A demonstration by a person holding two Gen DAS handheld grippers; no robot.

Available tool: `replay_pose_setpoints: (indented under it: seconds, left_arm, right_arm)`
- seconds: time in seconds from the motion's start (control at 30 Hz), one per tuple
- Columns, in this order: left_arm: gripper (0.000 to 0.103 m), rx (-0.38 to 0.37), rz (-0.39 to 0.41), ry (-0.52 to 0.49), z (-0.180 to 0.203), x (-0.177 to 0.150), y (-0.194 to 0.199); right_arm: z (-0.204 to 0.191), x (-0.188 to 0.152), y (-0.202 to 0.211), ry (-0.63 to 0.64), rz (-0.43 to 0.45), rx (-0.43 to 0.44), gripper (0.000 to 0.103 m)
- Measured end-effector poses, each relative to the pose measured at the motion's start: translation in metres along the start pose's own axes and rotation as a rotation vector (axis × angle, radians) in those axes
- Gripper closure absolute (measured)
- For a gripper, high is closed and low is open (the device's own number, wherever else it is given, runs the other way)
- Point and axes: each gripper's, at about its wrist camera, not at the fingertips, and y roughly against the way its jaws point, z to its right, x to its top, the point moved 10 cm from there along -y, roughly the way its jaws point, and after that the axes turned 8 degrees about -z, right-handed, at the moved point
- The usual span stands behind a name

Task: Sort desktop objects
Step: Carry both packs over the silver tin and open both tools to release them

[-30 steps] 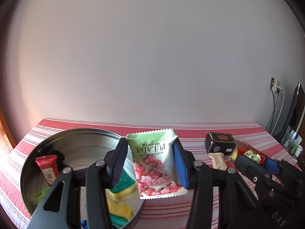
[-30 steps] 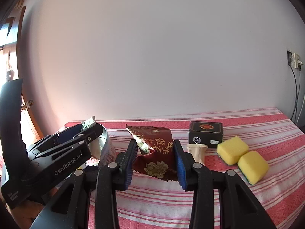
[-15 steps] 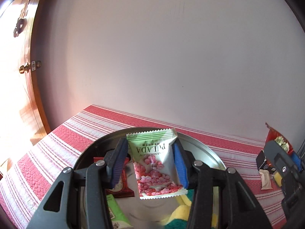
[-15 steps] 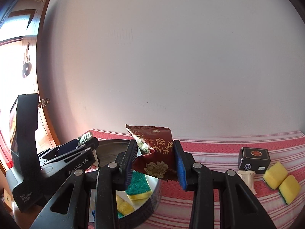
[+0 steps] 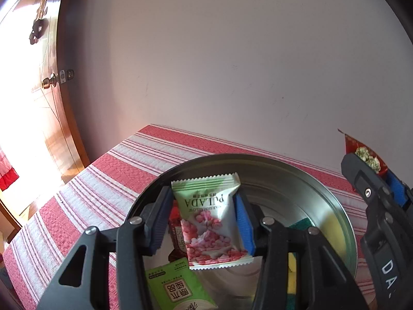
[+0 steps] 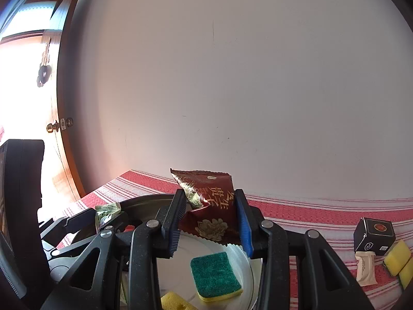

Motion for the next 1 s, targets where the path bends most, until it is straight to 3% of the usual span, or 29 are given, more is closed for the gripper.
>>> replay_pose_setpoints:
  seconds: [0.83, 1.0]
  left_arm:
    - [0.054, 0.042, -0.03, -0.031, 0.002, -0.007, -0.003]
    - [0.032, 0.063, -0.016, 0.011, -0.006, -0.005, 0.0]
  right_arm:
    - [0.003, -0.019, -0.03, -0.013, -0.11, 0.02, 0.062]
    - [0.01, -0.02, -0.026, -0.03, -0.099, 0.018, 0.054]
